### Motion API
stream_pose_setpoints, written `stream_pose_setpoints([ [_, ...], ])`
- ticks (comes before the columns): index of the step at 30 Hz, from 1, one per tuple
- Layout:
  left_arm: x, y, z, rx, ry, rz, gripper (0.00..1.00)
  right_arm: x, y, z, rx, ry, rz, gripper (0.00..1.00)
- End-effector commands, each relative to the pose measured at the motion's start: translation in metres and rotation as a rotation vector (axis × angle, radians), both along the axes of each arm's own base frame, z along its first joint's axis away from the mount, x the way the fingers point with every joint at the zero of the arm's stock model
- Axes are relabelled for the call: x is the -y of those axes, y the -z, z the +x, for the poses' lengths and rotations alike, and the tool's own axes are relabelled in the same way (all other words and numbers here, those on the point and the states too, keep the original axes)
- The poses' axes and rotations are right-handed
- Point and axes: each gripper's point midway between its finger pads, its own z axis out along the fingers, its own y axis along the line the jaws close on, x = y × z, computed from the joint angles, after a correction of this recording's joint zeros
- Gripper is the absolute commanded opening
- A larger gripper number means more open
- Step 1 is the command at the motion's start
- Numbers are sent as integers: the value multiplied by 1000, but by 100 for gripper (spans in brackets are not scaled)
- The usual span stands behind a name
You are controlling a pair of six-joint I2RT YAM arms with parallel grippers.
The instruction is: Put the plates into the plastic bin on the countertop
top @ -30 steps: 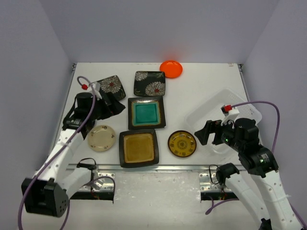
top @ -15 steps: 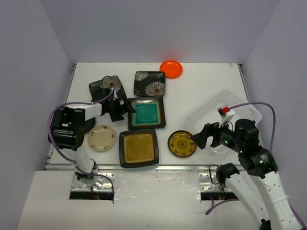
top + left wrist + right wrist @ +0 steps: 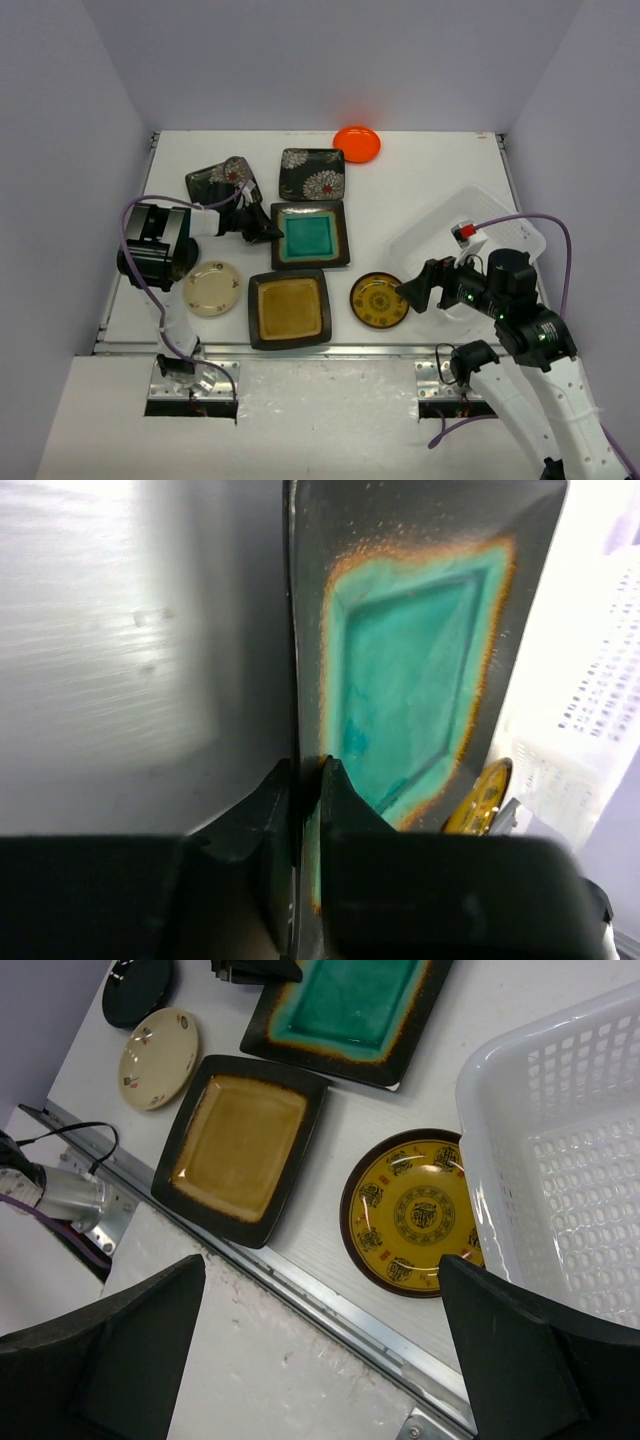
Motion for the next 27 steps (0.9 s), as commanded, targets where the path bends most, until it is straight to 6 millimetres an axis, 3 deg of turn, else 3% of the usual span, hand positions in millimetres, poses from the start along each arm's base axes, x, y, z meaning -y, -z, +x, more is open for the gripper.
stream_pose_setpoints([
  [1, -11, 12, -3, -8, -36, 103, 0, -2, -6, 5, 34, -1, 11, 99],
  [6, -9, -59, 4, 172, -94, 50, 0, -3, 2, 12, 21, 14, 21, 99],
  [9, -2, -119, 0, 300, -102, -26, 0, -8, 4, 22, 13, 32, 52, 99],
  [11, 2, -145, -7, 343, -94, -71, 0, -13, 5, 30, 1, 31, 72, 99],
  [17, 14, -190, -42, 403, -26, -182, 0, -25, 9, 54, -89, 22, 62, 99],
  [19, 23, -201, -63, 403, 33, -251, 0, -34, -4, 65, -86, -6, 85, 99],
  [27, 36, -248, -111, 512, 167, -373, 0, -74, -24, 89, -144, -161, 208, 99],
])
